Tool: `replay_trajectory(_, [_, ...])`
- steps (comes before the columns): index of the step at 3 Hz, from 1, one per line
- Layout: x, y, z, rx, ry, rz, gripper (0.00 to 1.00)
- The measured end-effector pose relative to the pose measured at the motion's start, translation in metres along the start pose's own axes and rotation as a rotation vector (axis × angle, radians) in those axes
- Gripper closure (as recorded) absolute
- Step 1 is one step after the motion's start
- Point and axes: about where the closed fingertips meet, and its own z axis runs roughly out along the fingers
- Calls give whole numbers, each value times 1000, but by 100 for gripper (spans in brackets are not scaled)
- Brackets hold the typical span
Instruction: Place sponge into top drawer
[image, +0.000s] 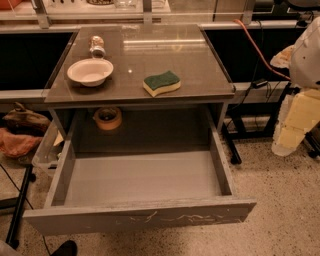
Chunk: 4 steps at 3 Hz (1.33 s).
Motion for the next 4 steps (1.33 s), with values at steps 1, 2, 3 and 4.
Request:
replay_trajectory(1, [0,0,0,0,0,0,0])
replay_trajectory(2, [-6,-11,5,24,-16,-1,0])
replay_trajectory(3, [-35,-43,27,46,-94,-31,0])
replay_trajectory(4, [-78,-70,73,11,-163,-93,0])
